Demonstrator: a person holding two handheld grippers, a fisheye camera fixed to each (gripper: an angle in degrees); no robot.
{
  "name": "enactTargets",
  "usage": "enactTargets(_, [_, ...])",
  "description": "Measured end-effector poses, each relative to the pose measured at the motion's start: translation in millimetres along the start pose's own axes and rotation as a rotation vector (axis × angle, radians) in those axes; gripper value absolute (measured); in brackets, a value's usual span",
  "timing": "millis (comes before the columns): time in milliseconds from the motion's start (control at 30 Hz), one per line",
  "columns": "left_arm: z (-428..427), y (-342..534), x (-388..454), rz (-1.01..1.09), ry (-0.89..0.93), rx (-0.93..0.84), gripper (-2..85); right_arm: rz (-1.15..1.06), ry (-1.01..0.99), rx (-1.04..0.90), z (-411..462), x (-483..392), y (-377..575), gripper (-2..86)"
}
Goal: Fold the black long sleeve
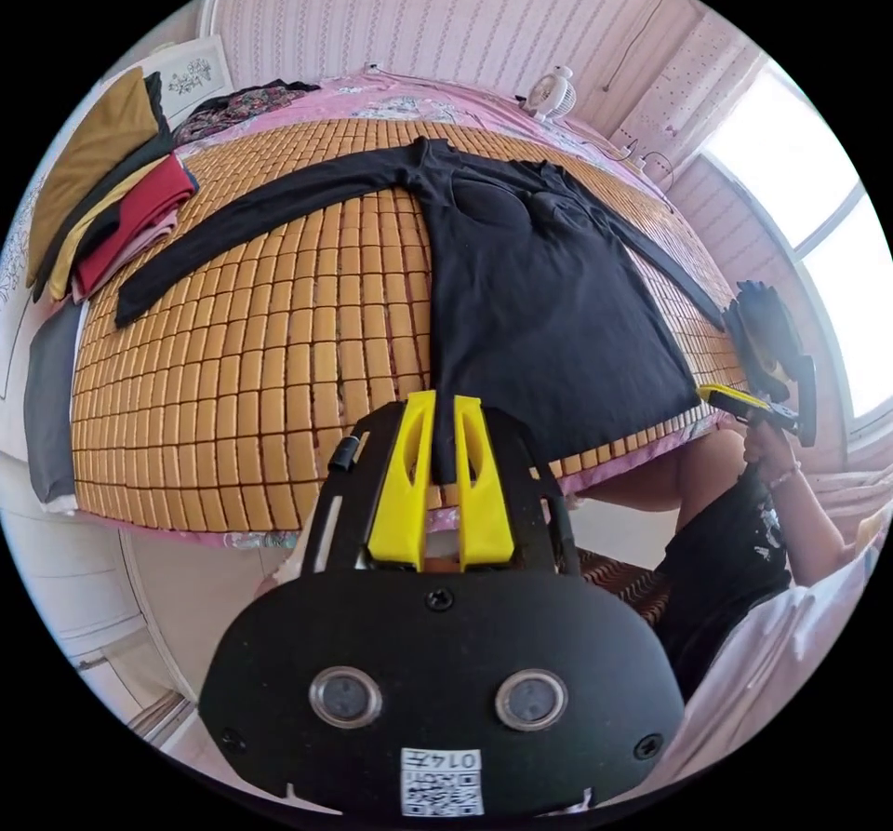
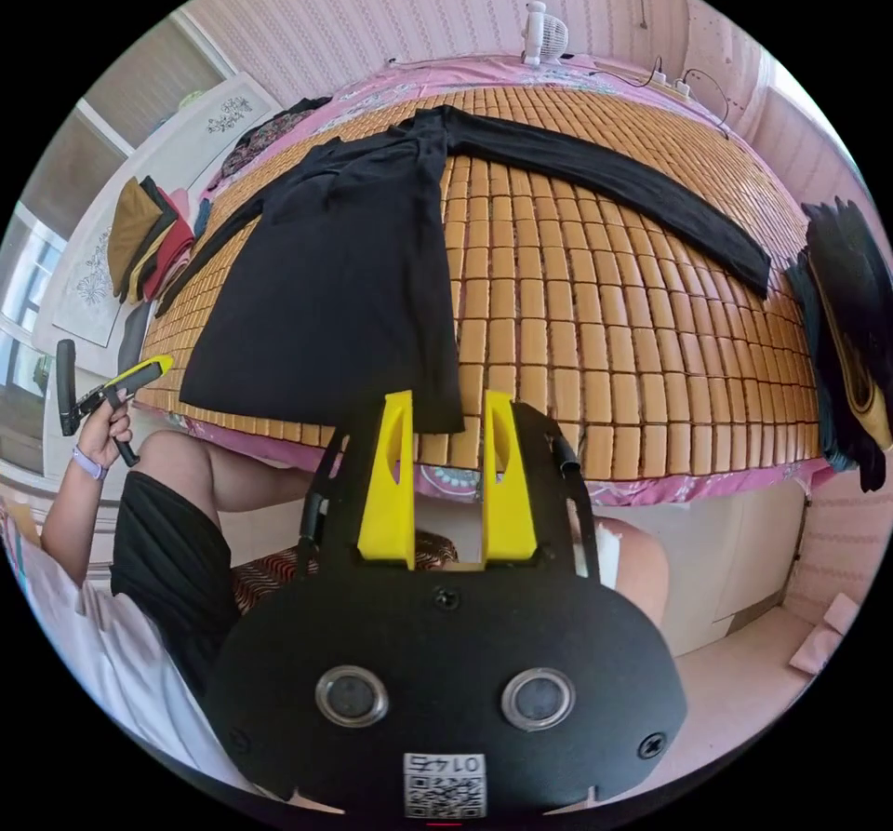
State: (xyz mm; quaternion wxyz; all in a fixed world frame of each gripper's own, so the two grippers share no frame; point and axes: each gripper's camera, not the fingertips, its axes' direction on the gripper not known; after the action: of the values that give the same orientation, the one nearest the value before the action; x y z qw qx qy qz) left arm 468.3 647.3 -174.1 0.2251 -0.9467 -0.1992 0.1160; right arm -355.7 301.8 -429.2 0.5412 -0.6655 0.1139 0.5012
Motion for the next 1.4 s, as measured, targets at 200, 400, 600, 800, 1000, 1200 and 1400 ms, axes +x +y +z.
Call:
enactTargets(200, [11,47,6,-0.025,-0.08,-0.032,6.7,0.006,0.015,-0.003,-4,-12,31,3.3])
enactTargets(400, [42,58,18,0.006,-0.153,-0.151,0.8,0.115,-0.015,0.035,-13,-13,51,0.2])
enactTargets(600, [53,81,16,0.011,-0.128,-0.194,-0.8,0.137,-0.035,-0.012,-14,-25,59,0.8])
enactTargets(800, [33,118,-29,-0.108,0.09,-0.109,0.8,0.115,-0.073,0.053,-28,-48,62,4.8])
enactTargets(1000, [-17,167,-102,-0.3,0.077,0.233,3.1,-0.021,0.014,0.217,-56,-105,56,6.0])
enactTargets(1200, [-14,189,-180,-0.496,-0.116,0.501,6.2,-0.298,0.146,0.243,-58,-206,18,7.9])
enactTargets(1400, [20,182,-258,-0.601,-0.167,0.619,8.0,-0.635,0.041,0.187,-44,-338,-100,8.7])
